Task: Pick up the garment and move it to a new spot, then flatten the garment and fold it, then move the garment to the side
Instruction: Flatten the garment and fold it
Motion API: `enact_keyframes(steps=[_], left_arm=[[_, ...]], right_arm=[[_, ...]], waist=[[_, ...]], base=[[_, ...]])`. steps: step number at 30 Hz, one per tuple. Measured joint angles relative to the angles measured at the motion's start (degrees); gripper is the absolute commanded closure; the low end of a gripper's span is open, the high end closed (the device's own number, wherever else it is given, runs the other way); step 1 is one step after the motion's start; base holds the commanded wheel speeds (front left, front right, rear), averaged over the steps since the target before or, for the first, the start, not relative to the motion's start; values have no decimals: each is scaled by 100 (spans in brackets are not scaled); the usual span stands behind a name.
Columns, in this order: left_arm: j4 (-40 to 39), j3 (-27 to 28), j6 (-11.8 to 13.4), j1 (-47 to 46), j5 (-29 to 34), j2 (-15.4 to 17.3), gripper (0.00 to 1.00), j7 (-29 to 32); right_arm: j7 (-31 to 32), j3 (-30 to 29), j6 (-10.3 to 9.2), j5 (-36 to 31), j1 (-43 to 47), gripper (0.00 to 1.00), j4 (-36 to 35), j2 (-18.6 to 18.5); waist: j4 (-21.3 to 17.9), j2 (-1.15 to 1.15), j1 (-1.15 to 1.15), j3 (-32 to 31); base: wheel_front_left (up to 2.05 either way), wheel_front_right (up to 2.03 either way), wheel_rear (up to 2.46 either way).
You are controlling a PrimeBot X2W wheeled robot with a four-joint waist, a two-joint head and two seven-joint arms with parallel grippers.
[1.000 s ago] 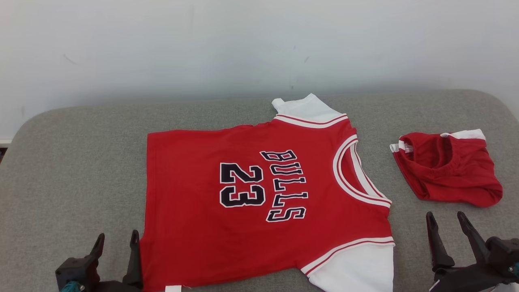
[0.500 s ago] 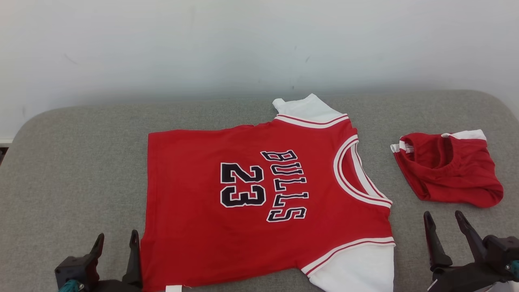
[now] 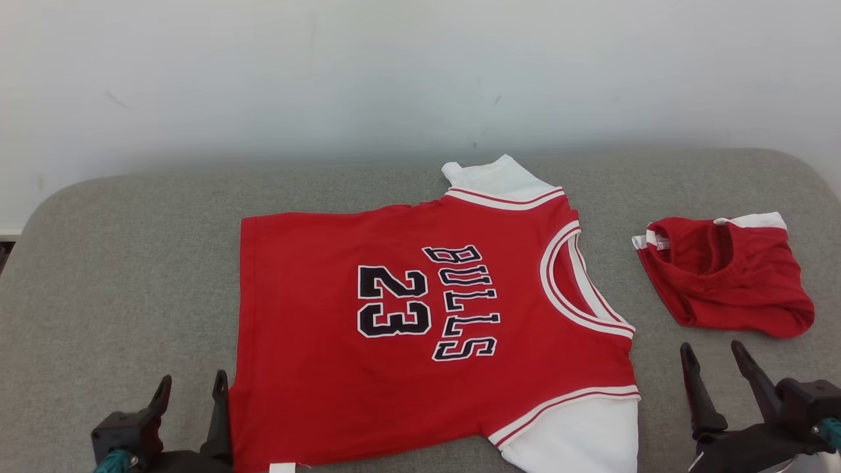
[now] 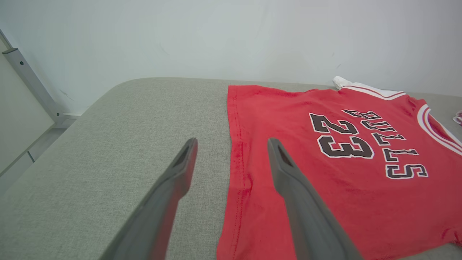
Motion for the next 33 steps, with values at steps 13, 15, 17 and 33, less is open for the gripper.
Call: enact_keyframes(steps=[13, 15, 17, 33], left_arm=[[214, -265, -627, 3, -467, 171, 0, 1037], [219, -290, -672, 11, -488, 179, 0, 1154], [225, -334, -719, 66, -510, 193, 0, 1319], [678, -201, -821, -59, -828, 275, 0, 1976]], right_arm=[[1139, 426, 249, 207, 61, 0, 49, -99], [1234, 428, 258, 254, 129, 0, -14, -113], [1470, 502, 288, 281, 241, 0, -36, -170], [2947, 856, 331, 689, 473, 0, -85, -211]], waist=[[71, 0, 0, -101], [76, 0, 0, -94], [88, 0, 0, -66], [199, 0, 0, 284]], base=[[0, 0, 0], [0, 0, 0], [0, 0, 0], [0, 0, 0]])
